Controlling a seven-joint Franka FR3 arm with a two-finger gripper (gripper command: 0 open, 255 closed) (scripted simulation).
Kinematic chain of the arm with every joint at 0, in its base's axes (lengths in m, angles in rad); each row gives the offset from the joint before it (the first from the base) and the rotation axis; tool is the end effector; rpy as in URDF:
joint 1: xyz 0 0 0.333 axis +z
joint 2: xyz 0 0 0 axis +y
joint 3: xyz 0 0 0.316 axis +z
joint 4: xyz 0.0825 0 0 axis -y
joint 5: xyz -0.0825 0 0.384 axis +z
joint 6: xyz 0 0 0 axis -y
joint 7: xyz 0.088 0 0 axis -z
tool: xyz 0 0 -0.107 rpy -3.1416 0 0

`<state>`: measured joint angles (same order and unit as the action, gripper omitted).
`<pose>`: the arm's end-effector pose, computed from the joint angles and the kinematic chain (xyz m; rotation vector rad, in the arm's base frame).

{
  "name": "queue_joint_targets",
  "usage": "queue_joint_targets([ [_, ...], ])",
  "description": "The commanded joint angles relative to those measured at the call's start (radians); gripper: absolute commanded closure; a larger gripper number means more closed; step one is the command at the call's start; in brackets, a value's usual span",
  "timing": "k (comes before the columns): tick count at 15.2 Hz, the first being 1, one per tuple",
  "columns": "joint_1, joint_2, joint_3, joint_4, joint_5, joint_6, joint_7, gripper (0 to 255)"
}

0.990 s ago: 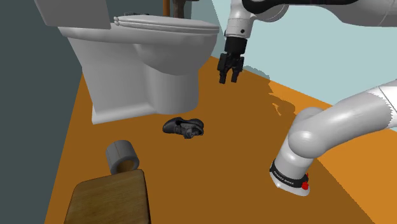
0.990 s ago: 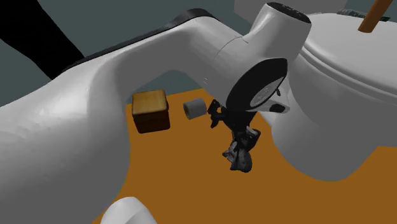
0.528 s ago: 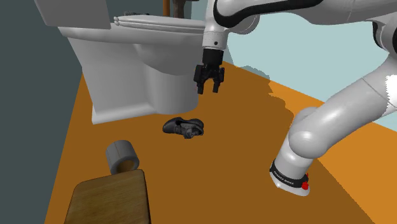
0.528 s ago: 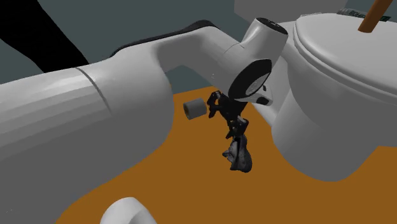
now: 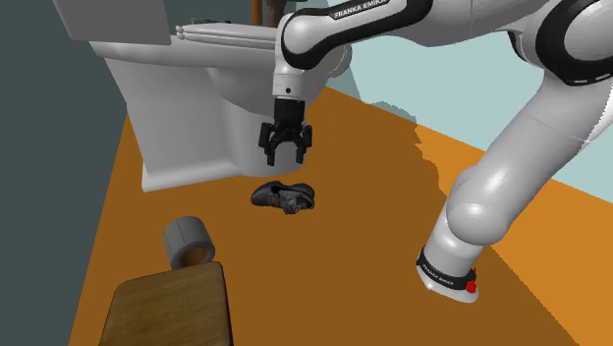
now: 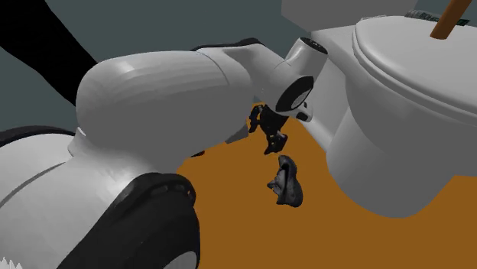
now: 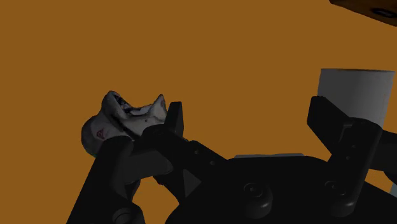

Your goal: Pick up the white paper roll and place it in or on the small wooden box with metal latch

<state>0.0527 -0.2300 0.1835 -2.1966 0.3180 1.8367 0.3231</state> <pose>0.4503 0.1378 0.4709 -2.8997 0.2894 0.2877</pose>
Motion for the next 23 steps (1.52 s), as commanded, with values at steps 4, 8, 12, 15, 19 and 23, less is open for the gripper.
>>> queue_joint_targets([
  [4, 0.025, 0.187, 0.045, 0.108, 0.018, 0.068, 0.101, 0],
  [8, 0.047, 0.344, 0.066, 0.216, 0.019, 0.106, 0.172, 0],
  [12, 0.074, 0.504, 0.075, 0.344, 0.013, 0.129, 0.241, 0],
  [15, 0.098, 0.628, 0.077, 0.456, 0.008, 0.134, 0.291, 0],
  [19, 0.133, 0.799, 0.075, 0.631, 0.001, 0.122, 0.355, 0],
  [23, 0.149, 0.844, 0.076, 0.648, 0.002, 0.152, 0.365, 0],
])
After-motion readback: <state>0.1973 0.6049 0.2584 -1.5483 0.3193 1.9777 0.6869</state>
